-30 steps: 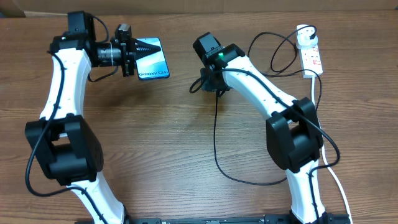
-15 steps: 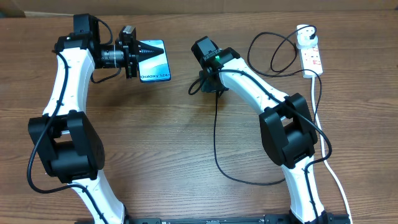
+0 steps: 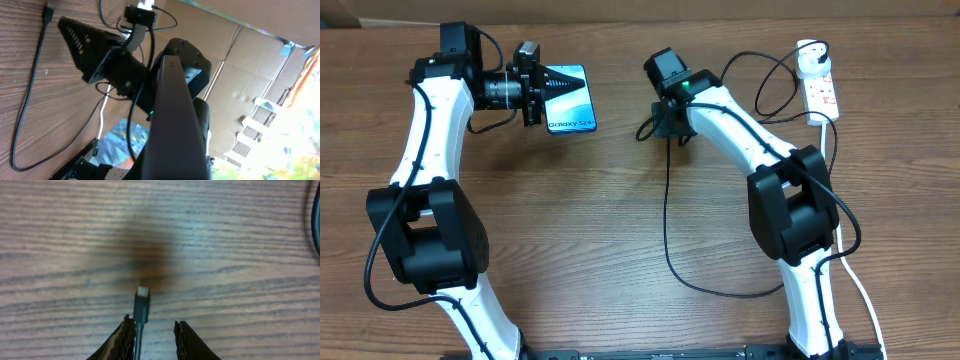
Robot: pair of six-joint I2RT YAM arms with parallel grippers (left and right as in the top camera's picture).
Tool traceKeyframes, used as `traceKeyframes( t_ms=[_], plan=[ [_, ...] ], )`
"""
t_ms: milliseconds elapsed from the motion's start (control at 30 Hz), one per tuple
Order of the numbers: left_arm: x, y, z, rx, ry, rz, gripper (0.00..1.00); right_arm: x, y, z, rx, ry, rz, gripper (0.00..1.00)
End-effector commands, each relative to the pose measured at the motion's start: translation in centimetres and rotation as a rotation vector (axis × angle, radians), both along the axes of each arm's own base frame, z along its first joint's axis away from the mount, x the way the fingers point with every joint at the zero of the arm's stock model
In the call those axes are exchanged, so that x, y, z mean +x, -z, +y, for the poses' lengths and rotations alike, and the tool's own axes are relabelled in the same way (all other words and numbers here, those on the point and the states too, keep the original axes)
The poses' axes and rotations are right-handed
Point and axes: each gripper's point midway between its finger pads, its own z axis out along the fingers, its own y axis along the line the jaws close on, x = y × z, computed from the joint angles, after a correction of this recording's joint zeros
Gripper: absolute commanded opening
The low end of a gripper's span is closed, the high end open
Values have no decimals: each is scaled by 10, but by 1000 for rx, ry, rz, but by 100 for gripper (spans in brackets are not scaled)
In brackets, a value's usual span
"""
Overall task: Plug charger to phone and switch on socket
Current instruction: 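Lower the right gripper over the black USB-C cable end, then close the right gripper on the USB-C cable tip and lift it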
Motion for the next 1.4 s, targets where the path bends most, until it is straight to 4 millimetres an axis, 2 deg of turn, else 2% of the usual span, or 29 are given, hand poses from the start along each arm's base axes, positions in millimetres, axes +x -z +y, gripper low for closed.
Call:
traceKeyframes(
  t_ms=[0,300,600,1000,1133,1300,1367],
  plan=[
    [-3,-6,-4,-13,16,-25,4,-3,17,4,51,-14,49,27],
    [-3,-5,-4,-10,15,-25,4,-13,41,12,87,-30,122,26],
    [-3,-5,-4,-10,15,-26,4,-18,47,10,79,-24,142,26],
    [-3,-6,-4,-10,16,-24,4,-26,69,8,100,-22,162,26],
    [-3,-6,-4,-11,15,-24,4,-30,73,6,94,-19,175,19],
    [-3,-6,-4,-13,13,-10,4,-32,72,8,134,-21,197,4],
    [-3,-6,-5,-13,13,-10,4,-35,71,12,183,-24,222,4]
  ],
)
